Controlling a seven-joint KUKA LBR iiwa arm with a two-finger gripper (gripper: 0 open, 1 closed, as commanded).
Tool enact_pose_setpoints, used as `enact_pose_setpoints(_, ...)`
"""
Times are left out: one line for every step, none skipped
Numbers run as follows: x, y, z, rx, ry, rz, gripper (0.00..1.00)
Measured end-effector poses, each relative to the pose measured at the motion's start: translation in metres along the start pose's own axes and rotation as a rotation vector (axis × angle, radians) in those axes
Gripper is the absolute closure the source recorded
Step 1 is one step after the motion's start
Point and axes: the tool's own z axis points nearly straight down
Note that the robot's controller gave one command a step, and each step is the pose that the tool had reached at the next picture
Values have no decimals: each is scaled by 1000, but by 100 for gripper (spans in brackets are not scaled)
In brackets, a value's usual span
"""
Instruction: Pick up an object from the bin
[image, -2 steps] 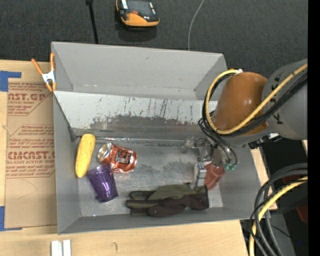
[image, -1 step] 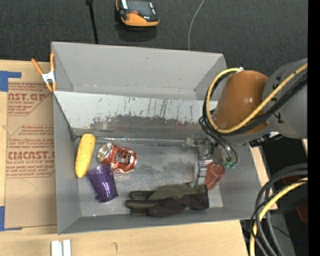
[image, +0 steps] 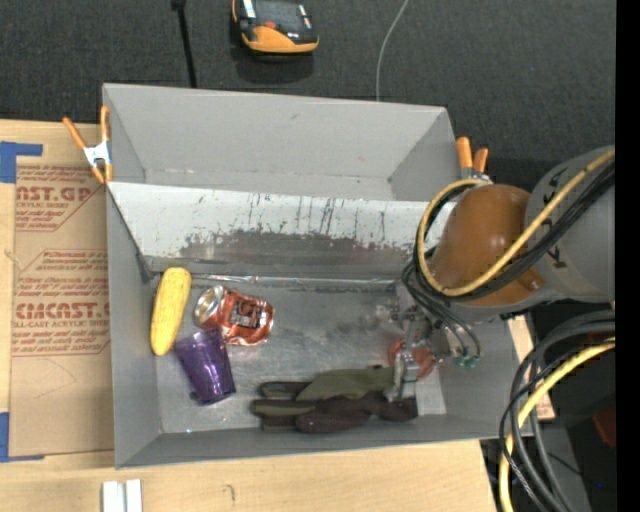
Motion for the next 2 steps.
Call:
enact_pose_setpoints(17,-45,48,-2,7,-154,100)
enact_pose_setpoints(17,-45,48,-2,7,-154,100)
